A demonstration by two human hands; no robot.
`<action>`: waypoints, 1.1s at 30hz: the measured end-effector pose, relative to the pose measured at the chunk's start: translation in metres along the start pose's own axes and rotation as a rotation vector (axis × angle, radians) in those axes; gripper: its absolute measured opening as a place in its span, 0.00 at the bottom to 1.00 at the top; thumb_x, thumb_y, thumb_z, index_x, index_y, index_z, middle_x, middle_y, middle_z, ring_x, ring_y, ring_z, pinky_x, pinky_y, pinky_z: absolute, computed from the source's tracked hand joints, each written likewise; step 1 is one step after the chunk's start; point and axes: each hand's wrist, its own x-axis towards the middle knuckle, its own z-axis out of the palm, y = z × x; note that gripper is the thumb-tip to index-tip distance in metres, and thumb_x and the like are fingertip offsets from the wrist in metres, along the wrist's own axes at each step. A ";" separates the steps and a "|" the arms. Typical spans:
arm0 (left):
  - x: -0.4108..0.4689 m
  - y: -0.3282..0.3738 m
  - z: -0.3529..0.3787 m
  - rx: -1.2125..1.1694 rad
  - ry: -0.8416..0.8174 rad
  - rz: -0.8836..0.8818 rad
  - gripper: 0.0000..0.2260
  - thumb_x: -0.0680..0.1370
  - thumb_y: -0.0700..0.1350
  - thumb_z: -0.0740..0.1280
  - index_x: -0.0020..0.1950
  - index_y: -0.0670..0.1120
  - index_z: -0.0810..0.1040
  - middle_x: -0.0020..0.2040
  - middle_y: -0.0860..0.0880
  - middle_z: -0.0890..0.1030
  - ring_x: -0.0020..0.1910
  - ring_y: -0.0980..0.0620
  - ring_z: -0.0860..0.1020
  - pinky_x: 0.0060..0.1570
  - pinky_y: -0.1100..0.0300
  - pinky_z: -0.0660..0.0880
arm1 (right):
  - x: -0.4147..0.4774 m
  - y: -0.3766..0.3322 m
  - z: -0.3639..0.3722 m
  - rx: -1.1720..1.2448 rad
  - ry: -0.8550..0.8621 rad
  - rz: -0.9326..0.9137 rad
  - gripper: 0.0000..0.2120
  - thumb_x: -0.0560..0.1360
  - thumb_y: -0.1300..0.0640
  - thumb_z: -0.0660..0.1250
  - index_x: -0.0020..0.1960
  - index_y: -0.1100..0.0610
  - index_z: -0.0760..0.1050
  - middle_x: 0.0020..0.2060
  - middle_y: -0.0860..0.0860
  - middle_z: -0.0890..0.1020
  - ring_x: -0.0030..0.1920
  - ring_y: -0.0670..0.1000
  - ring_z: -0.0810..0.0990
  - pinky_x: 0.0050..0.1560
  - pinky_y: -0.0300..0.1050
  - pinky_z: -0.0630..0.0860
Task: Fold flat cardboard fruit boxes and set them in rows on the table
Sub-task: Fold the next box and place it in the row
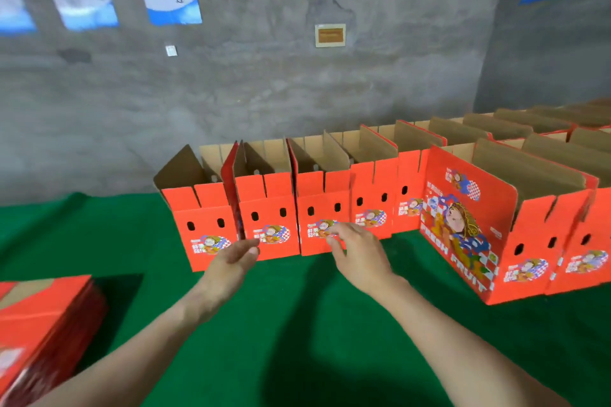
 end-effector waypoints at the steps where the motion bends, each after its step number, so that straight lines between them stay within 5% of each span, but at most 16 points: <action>1: -0.016 -0.020 -0.020 0.063 0.030 0.000 0.14 0.81 0.40 0.61 0.66 0.42 0.73 0.65 0.44 0.76 0.60 0.53 0.73 0.64 0.60 0.65 | -0.008 -0.023 0.012 0.012 -0.053 -0.094 0.12 0.80 0.55 0.61 0.62 0.55 0.75 0.58 0.51 0.79 0.57 0.55 0.77 0.55 0.46 0.72; 5: -0.075 -0.110 -0.127 0.442 0.258 -0.079 0.20 0.78 0.42 0.66 0.69 0.40 0.69 0.68 0.44 0.73 0.67 0.48 0.71 0.66 0.61 0.63 | -0.032 -0.093 0.056 -0.084 -0.249 -0.345 0.20 0.81 0.55 0.57 0.72 0.52 0.64 0.68 0.48 0.71 0.67 0.50 0.68 0.68 0.41 0.60; 10: -0.134 -0.195 -0.288 0.757 0.589 -0.371 0.27 0.79 0.50 0.63 0.74 0.40 0.60 0.76 0.41 0.59 0.74 0.43 0.60 0.70 0.44 0.60 | -0.026 -0.155 0.091 -0.166 -0.345 -0.232 0.23 0.82 0.56 0.56 0.76 0.52 0.56 0.72 0.49 0.65 0.73 0.50 0.60 0.75 0.45 0.46; 14: -0.170 -0.248 -0.335 0.985 0.331 -0.498 0.29 0.81 0.58 0.53 0.78 0.51 0.45 0.78 0.52 0.43 0.77 0.52 0.45 0.72 0.44 0.51 | -0.029 -0.201 0.122 -0.132 -0.393 -0.120 0.22 0.81 0.56 0.58 0.74 0.54 0.59 0.71 0.50 0.69 0.71 0.52 0.66 0.73 0.46 0.54; 17: -0.198 -0.254 -0.300 0.934 0.291 -0.326 0.26 0.77 0.64 0.48 0.74 0.59 0.59 0.77 0.55 0.58 0.75 0.55 0.57 0.71 0.47 0.57 | -0.043 -0.232 0.155 -0.058 -0.467 -0.027 0.21 0.81 0.56 0.59 0.73 0.55 0.61 0.69 0.52 0.71 0.68 0.53 0.69 0.69 0.45 0.63; 19: -0.216 -0.244 -0.284 0.854 0.357 -0.127 0.27 0.73 0.68 0.48 0.62 0.59 0.75 0.62 0.54 0.79 0.63 0.56 0.73 0.62 0.41 0.65 | -0.056 -0.251 0.178 0.004 -0.540 0.033 0.22 0.81 0.55 0.59 0.73 0.56 0.62 0.69 0.54 0.71 0.69 0.53 0.69 0.68 0.44 0.64; 20: -0.223 -0.240 -0.284 0.841 0.366 -0.033 0.26 0.73 0.68 0.48 0.59 0.57 0.75 0.57 0.51 0.82 0.60 0.57 0.75 0.60 0.38 0.66 | -0.062 -0.259 0.190 0.030 -0.575 0.069 0.22 0.81 0.54 0.59 0.73 0.57 0.61 0.70 0.54 0.71 0.70 0.54 0.68 0.68 0.44 0.63; 22: -0.225 -0.238 -0.290 0.839 0.353 -0.046 0.32 0.70 0.68 0.50 0.67 0.53 0.71 0.67 0.48 0.74 0.69 0.61 0.66 0.69 0.41 0.55 | -0.074 -0.274 0.210 0.088 -0.628 0.170 0.24 0.81 0.52 0.58 0.74 0.59 0.60 0.71 0.56 0.69 0.70 0.54 0.68 0.67 0.43 0.63; 24: -0.224 -0.243 -0.297 0.857 0.393 -0.183 0.47 0.64 0.74 0.39 0.77 0.50 0.55 0.77 0.50 0.52 0.76 0.54 0.50 0.71 0.42 0.44 | -0.086 -0.287 0.228 0.189 -0.652 0.315 0.25 0.81 0.51 0.59 0.74 0.62 0.59 0.70 0.57 0.71 0.69 0.54 0.70 0.65 0.42 0.66; 25: -0.223 -0.245 -0.297 0.914 0.380 -0.243 0.50 0.63 0.75 0.30 0.77 0.47 0.51 0.77 0.50 0.48 0.77 0.49 0.49 0.70 0.39 0.45 | -0.091 -0.293 0.236 0.249 -0.648 0.403 0.25 0.81 0.51 0.59 0.73 0.63 0.60 0.68 0.57 0.72 0.68 0.54 0.71 0.64 0.42 0.68; 28: -0.220 -0.256 -0.294 1.031 0.236 -0.268 0.52 0.66 0.71 0.22 0.74 0.45 0.64 0.76 0.43 0.59 0.76 0.42 0.54 0.64 0.29 0.58 | -0.099 -0.308 0.252 0.490 -0.472 0.757 0.23 0.78 0.53 0.63 0.68 0.66 0.66 0.62 0.61 0.76 0.60 0.56 0.76 0.56 0.43 0.72; 30: -0.213 -0.264 -0.298 0.978 0.174 -0.299 0.59 0.54 0.75 0.18 0.78 0.52 0.49 0.77 0.49 0.40 0.76 0.48 0.39 0.71 0.37 0.44 | -0.094 -0.314 0.250 0.635 -0.274 0.949 0.15 0.77 0.56 0.65 0.56 0.68 0.73 0.51 0.61 0.80 0.47 0.56 0.77 0.46 0.44 0.72; 33: -0.206 -0.251 -0.306 0.810 0.271 -0.200 0.48 0.62 0.77 0.34 0.78 0.54 0.48 0.76 0.52 0.37 0.76 0.50 0.38 0.72 0.44 0.41 | -0.079 -0.316 0.235 0.753 -0.095 0.954 0.10 0.78 0.59 0.63 0.40 0.63 0.74 0.35 0.55 0.76 0.38 0.53 0.72 0.40 0.42 0.67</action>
